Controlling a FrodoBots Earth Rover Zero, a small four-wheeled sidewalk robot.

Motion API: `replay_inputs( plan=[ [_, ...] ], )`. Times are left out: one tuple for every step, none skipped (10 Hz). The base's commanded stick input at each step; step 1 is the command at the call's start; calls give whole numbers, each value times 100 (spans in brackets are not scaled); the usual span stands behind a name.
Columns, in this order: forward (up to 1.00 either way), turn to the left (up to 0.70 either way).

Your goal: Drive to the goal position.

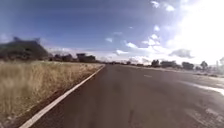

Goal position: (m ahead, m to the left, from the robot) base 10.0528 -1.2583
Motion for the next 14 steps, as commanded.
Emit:
replay_inputs(
  plan=[
    [50,0],
    [50,0],
    [50,0],
    [50,0],
    [50,0],
    [50,0],
    [50,0],
    [50,0],
    [50,0],
    [50,11],
    [50,34],
    [50,43],
    [50,21],
    [50,0]
  ],
)
